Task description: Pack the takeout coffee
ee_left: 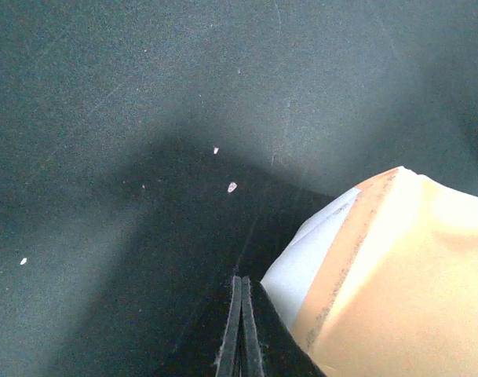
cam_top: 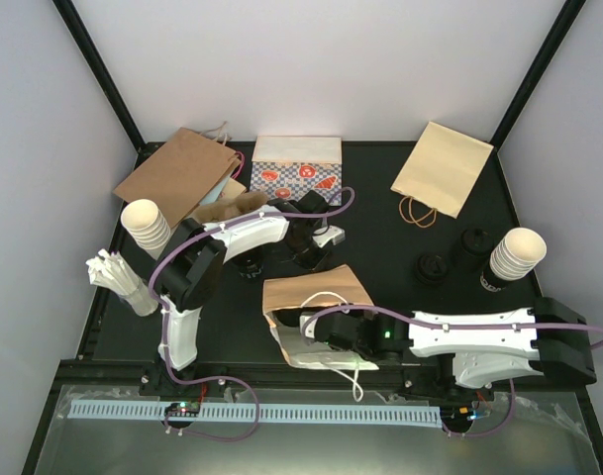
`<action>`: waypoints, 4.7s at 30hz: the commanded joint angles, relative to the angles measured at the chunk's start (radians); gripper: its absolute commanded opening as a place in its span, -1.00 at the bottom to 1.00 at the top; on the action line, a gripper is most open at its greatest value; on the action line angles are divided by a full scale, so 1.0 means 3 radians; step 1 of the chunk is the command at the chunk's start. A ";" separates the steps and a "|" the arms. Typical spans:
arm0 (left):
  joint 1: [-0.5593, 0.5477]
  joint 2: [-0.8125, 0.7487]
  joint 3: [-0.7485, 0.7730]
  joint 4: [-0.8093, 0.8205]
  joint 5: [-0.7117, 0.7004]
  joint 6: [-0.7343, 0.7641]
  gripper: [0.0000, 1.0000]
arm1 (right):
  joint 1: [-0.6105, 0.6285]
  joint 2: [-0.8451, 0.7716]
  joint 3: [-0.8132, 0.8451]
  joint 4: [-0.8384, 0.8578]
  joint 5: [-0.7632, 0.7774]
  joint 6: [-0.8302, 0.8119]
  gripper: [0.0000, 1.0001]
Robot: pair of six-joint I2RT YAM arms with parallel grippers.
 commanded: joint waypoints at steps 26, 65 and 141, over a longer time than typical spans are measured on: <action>-0.0017 -0.0219 0.0436 -0.0443 0.0212 -0.0197 -0.80 | -0.0581 0.0358 0.1263 -0.1983 -0.2342 0.0498 0.10; 0.0552 -0.3070 -0.0250 -0.0925 -0.0276 -0.0548 -0.32 | -0.0921 0.1268 0.1437 -0.2009 -0.3154 0.0208 0.14; 0.0279 -0.3144 -0.0604 -0.0868 0.0106 0.0504 0.15 | -0.0716 0.1139 0.1617 -0.1949 -0.2203 0.0565 0.21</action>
